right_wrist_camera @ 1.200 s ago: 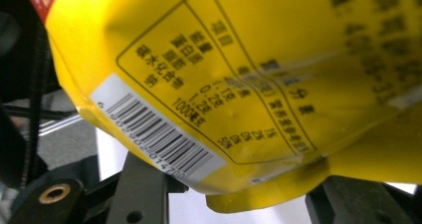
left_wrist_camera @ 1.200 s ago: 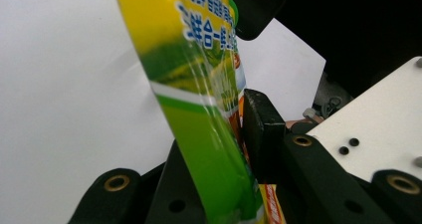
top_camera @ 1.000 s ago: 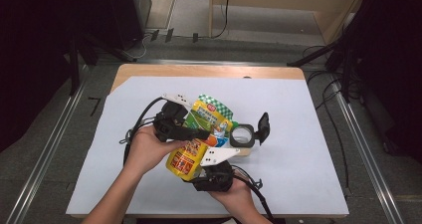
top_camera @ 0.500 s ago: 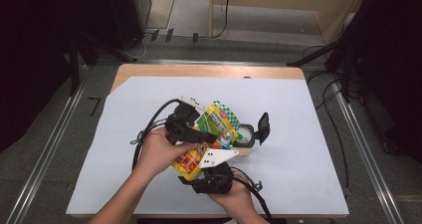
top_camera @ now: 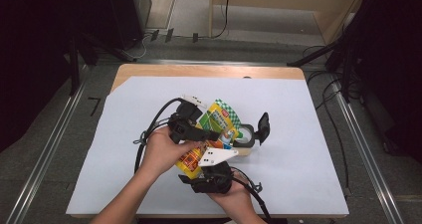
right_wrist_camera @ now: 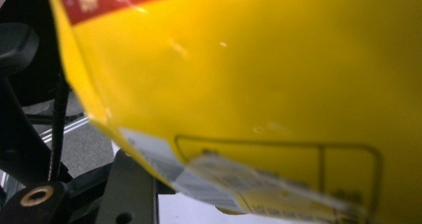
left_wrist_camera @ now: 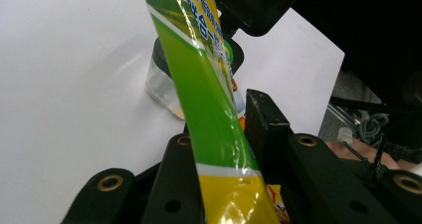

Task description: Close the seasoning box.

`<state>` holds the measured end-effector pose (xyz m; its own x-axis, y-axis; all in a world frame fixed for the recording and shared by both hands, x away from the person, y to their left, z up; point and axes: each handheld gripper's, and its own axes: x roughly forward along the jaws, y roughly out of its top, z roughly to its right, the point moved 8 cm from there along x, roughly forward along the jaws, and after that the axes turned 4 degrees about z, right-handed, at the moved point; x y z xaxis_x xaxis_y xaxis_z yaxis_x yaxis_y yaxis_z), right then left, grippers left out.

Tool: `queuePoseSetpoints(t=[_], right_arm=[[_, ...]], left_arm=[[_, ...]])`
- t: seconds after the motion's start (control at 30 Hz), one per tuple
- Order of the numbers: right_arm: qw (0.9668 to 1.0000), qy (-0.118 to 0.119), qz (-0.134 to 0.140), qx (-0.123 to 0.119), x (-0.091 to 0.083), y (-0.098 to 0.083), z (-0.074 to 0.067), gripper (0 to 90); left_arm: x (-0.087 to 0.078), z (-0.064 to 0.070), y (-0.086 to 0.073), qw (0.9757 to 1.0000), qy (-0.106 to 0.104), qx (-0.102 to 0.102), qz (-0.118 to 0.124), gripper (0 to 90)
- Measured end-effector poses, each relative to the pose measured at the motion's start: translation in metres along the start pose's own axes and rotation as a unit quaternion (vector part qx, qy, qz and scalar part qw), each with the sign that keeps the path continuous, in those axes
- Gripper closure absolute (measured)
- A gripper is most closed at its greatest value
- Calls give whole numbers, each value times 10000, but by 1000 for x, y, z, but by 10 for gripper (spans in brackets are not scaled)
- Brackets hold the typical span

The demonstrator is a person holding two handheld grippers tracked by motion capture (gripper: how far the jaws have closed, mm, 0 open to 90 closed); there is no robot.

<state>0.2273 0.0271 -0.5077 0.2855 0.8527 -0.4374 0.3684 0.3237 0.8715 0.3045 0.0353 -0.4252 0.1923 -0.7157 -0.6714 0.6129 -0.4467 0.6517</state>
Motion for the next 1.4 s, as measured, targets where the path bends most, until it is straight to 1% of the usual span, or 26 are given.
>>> queuePoseSetpoints(t=[0.07, 0.2, 0.23, 0.3, 0.33, 0.37, 0.4, 0.43, 0.5, 0.57, 0.6, 0.73, 0.77, 0.83, 0.9, 1.0, 1.07, 1.17, 1.2, 1.23, 1.27, 1.33, 1.4], right_arm=[[10000, -39, -29, 4, 0, -1, 0, 507], [9996, -241, -114, -55, 1, -2, 0, 492], [9993, -329, -139, -77, 1, -3, 0, 494], [9991, -388, -145, -74, 1, -3, 1, 512], [9989, -430, -170, -87, 0, -3, 1, 535], [9988, -444, -170, -106, -1, -2, 1, 564], [9988, -445, -163, -134, -1, -2, 1, 573], [9988, -445, -182, -112, -2, -1, 1, 575], [9990, -403, -192, -95, -2, -1, 1, 586], [9993, -306, -181, -75, -3, 0, 0, 601], [9996, -234, -161, -11, -4, 1, 0, 608], [9998, -86, -73, 164, -6, 5, 2, 626], [9998, -79, -61, 168, -7, 5, 3, 627], [9998, -35, 1, 199, -9, 7, 3, 629], [9995, 46, 91, 294, -10, 9, 4, 631], [9993, 54, 118, 364, -12, 10, 5, 634], [9986, 119, 159, 492, -12, 11, 6, 635], [9976, 207, 206, 624, -13, 12, 7, 638], [9973, 232, 212, 659, -13, 12, 6, 640], [9969, 268, 244, 701, -14, 13, 6, 641], [9967, 284, 278, 709, -14, 14, 5, 642], [9972, 258, 281, 647, -15, 15, 5, 643], [9977, 238, 267, 581, -15, 15, 6, 642]], left_arm=[[1, -1, 0, 10000, 21, -27, 20, 760], [2, 0, 2, 10000, -6, -46, 45, 747], [3, 1, 2, 10000, -18, -41, 39, 746], [4, 1, 3, 10000, -34, -55, 36, 746], [4, 1, 3, 9999, -49, -95, 29, 747], [5, 1, 4, 9998, -73, -155, 47, 747], [5, 0, 4, 9998, -110, -177, 26, 744], [5, 0, 4, 9998, -110, -190, 27, 745], [6, 0, 5, 9996, -116, -241, 5, 747], [7, 0, 5, 9994, -148, -302, -19, 750], [8, -1, 6, 9995, -146, -293, -33, 753], [11, 0, 9, 9998, -77, -111, -115, 758], [11, 1, 10, 9998, -91, -133, -122, 755], [11, 2, 12, 9993, -213, -288, -118, 724], [10, 2, 12, 9989, -259, -373, -120, 700], [8, 3, 11, 9988, -208, -406, -203, 705], [6, 3, 10, 9985, -138, -438, -287, 701], [4, 5, 10, 9984, 17, -389, -409, 701], [2, 5, 10, 9984, 30, -366, -435, 699], [1, 7, 10, 9984, 36, -377, -410, 697], [0, 7, 11, 9985, 19, -377, -390, 698], [-2, 7, 12, 9985, 28, -401, -371, 705], [-3, 6, 11, 9985, 86, -368, -391, 775]])
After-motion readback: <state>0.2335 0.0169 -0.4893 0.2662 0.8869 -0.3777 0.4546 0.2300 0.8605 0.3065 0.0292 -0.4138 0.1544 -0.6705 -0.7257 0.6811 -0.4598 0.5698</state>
